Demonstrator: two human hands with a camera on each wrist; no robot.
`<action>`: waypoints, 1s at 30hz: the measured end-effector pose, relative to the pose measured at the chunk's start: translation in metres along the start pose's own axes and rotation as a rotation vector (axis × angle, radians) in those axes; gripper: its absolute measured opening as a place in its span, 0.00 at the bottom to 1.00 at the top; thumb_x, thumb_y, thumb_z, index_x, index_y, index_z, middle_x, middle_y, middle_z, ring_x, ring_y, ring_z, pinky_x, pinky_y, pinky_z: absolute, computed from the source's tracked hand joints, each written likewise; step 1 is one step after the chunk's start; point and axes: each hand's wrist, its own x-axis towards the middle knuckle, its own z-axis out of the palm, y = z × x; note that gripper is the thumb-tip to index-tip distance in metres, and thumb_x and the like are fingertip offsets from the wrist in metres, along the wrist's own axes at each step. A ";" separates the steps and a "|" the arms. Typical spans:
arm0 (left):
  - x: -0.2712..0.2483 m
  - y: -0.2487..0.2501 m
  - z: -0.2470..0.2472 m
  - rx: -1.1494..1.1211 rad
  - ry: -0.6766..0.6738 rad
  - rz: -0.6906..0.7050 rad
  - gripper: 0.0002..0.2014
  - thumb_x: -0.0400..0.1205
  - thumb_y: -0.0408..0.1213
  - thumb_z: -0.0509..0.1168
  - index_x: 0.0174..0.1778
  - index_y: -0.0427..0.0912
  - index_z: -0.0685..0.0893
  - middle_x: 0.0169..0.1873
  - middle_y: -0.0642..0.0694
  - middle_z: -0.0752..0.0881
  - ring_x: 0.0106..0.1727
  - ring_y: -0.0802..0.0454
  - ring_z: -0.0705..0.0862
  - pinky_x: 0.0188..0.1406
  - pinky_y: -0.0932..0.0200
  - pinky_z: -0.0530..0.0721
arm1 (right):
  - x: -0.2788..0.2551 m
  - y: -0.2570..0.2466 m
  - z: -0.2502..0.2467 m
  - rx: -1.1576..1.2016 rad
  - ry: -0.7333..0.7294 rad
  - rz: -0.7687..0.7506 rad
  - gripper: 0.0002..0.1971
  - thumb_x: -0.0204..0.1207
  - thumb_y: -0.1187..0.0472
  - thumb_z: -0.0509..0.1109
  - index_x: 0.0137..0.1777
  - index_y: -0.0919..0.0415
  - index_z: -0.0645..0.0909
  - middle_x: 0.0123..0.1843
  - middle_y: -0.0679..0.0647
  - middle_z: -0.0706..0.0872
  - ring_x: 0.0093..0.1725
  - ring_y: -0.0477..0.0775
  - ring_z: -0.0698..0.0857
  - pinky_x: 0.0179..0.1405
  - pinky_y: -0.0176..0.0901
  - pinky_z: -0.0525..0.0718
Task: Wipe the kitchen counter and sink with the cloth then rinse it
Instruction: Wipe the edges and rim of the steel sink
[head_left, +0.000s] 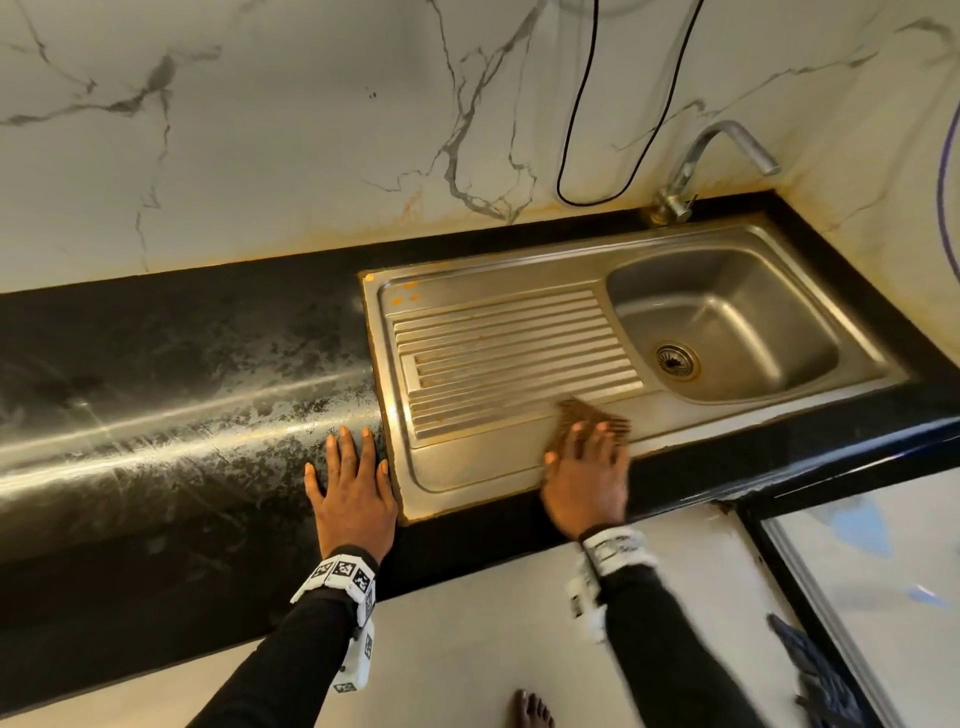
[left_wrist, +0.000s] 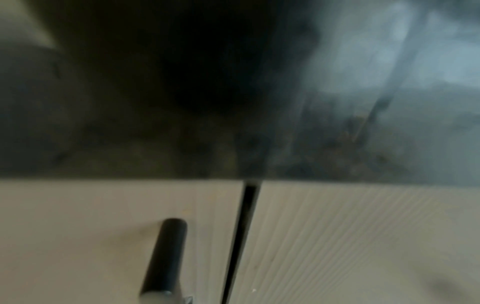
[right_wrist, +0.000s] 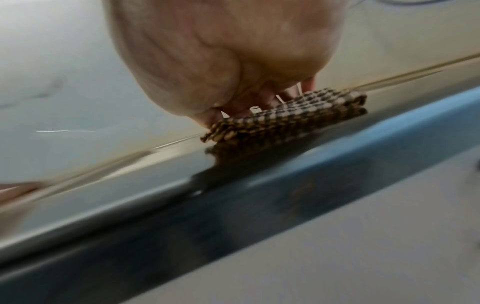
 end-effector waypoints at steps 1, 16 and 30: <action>0.000 0.000 -0.001 -0.002 -0.011 -0.004 0.32 0.90 0.54 0.37 0.91 0.51 0.58 0.91 0.44 0.55 0.92 0.45 0.52 0.89 0.32 0.48 | -0.022 -0.032 0.004 0.027 -0.009 -0.086 0.36 0.84 0.45 0.51 0.87 0.66 0.59 0.84 0.77 0.64 0.84 0.76 0.63 0.83 0.73 0.56; 0.000 -0.007 0.004 -0.051 0.020 0.022 0.31 0.88 0.46 0.42 0.91 0.48 0.60 0.90 0.48 0.58 0.92 0.48 0.53 0.89 0.34 0.47 | 0.014 -0.167 0.005 0.265 -0.182 -0.661 0.33 0.91 0.51 0.49 0.90 0.55 0.40 0.90 0.67 0.45 0.90 0.63 0.43 0.89 0.55 0.42; 0.000 -0.004 -0.003 -0.103 0.026 -0.034 0.27 0.94 0.43 0.50 0.91 0.44 0.58 0.90 0.47 0.61 0.91 0.49 0.56 0.89 0.34 0.47 | -0.066 -0.083 0.031 0.051 -0.032 -0.574 0.37 0.88 0.41 0.42 0.89 0.66 0.44 0.87 0.75 0.52 0.87 0.74 0.54 0.87 0.67 0.52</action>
